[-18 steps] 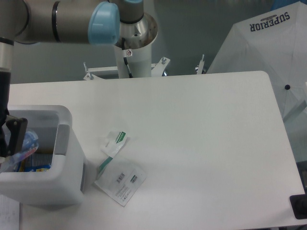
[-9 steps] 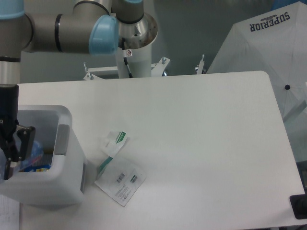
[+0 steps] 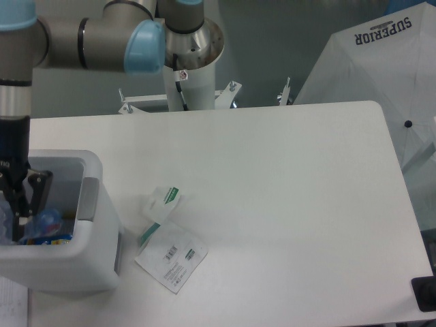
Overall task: Place the trash in the trash can
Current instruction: 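Lower the bottle into the bin and open the gripper, then raise the gripper out of the bin and move over the white packet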
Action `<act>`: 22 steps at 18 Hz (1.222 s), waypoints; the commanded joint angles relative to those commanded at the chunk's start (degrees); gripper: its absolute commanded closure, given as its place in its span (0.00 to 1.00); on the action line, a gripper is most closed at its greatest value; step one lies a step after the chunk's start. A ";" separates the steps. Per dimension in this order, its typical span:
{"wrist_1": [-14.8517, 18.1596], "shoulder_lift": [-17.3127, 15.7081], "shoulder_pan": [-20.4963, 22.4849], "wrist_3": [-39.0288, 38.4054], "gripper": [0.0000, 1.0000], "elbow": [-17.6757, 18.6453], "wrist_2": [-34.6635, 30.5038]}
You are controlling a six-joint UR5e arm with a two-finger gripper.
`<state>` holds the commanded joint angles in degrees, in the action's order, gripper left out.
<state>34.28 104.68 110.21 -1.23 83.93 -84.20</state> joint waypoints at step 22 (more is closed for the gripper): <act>0.09 -4.39 5.77 0.00 0.01 4.40 -0.09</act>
<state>34.37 100.29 115.98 -1.23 88.33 -84.29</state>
